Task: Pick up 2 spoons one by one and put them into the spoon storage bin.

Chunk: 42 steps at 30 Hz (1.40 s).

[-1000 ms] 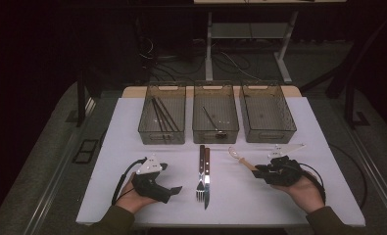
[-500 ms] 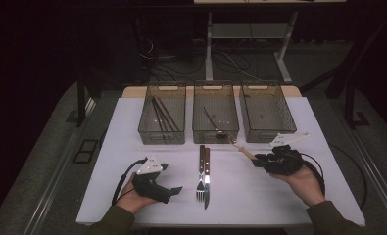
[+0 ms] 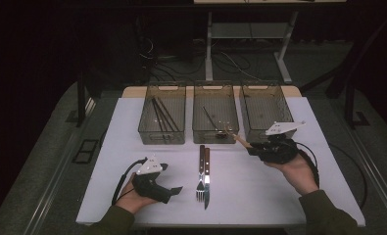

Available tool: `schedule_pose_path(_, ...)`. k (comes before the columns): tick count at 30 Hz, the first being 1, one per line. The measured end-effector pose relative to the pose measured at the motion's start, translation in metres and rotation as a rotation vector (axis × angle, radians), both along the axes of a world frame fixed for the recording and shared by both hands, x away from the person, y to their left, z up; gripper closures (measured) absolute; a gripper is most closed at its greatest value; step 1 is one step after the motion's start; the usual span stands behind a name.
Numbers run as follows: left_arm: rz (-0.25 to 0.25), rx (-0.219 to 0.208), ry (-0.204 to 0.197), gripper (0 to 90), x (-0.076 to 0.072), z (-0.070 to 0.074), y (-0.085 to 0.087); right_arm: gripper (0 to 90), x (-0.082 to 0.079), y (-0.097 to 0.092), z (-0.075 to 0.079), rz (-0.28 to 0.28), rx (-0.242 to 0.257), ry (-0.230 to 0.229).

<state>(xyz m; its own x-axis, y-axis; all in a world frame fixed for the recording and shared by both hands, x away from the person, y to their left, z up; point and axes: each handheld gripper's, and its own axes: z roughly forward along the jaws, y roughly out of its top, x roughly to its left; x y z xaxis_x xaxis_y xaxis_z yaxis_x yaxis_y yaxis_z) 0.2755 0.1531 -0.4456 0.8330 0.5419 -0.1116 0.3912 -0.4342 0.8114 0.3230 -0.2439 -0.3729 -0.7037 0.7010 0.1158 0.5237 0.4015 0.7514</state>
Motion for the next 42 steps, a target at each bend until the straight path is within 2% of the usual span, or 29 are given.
schedule_pose_path(11, 0.002, -0.002, 0.004, 2.6, -0.001, 0.0, 0.0, 73.0, 0.016, 0.009, 0.01, -0.022, 0.034, -0.022)
schedule_pose_path(20, -0.001, -0.006, 0.003, 2.6, 0.0, 0.0, 0.0, 73.0, 0.032, 0.022, 0.014, -0.026, 0.041, -0.042)
schedule_pose_path(25, 0.0, -0.015, 0.008, 2.6, -0.001, 0.0, -0.001, 73.0, 0.046, 0.029, 0.012, -0.049, 0.026, -0.045)
schedule_pose_path(35, -0.005, -0.019, 0.008, 2.6, -0.001, 0.0, -0.001, 73.0, 0.08, 0.044, 0.005, -0.094, 0.02, -0.004)
schedule_pose_path(42, -0.009, -0.02, 0.008, 2.8, -0.001, 0.0, -0.001, 72.8, 0.097, 0.055, 0.002, -0.101, -0.017, 0.006)
